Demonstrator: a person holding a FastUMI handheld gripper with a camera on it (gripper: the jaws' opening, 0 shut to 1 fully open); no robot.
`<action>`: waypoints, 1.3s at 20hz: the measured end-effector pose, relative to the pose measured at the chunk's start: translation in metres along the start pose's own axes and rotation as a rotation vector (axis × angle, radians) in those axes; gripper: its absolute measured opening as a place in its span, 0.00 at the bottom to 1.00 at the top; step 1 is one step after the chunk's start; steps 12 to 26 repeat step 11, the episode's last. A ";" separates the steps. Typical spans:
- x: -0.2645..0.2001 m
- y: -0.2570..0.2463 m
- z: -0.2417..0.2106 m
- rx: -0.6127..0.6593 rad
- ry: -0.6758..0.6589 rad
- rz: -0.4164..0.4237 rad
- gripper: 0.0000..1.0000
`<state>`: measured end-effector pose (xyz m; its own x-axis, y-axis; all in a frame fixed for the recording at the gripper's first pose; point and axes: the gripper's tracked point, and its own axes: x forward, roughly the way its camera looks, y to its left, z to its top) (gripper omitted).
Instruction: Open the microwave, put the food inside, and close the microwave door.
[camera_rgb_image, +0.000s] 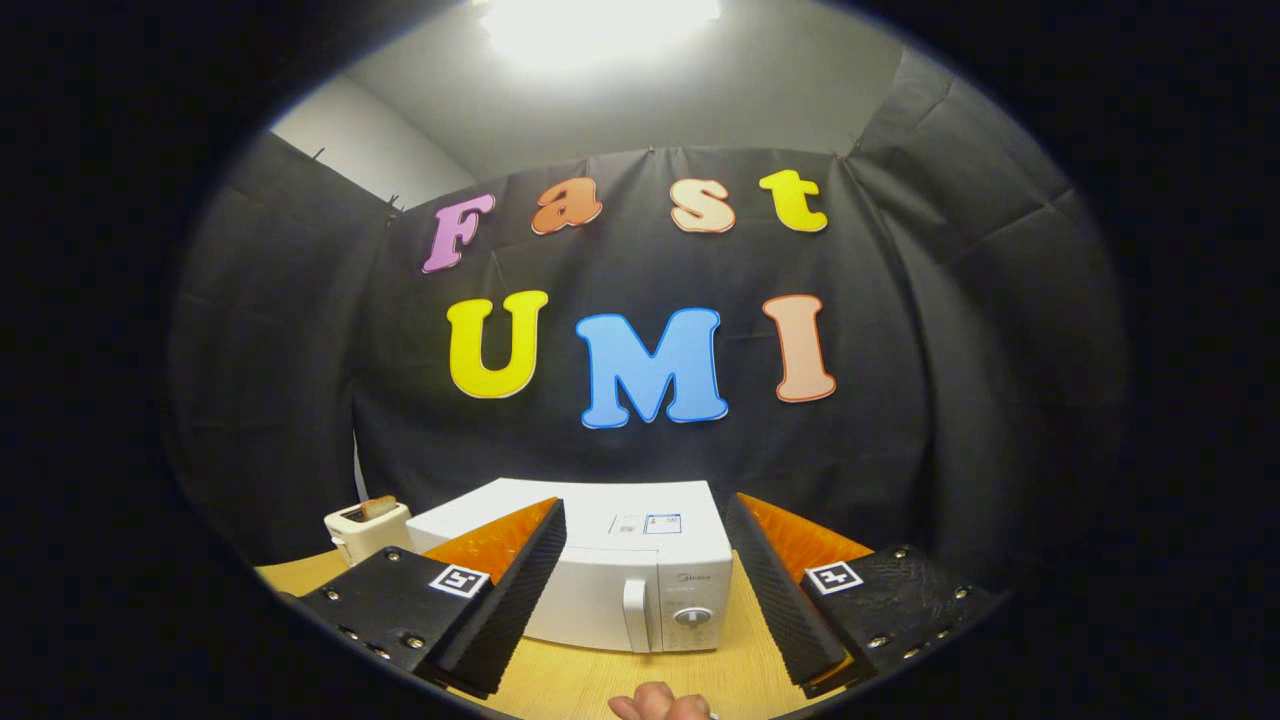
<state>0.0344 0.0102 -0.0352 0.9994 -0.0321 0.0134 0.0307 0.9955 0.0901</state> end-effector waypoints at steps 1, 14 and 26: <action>-0.009 -0.001 0.015 0.016 -0.009 0.007 1.00; -0.055 -0.031 0.078 0.001 -0.060 -0.019 0.99; -0.055 -0.031 0.078 0.001 -0.060 -0.019 0.99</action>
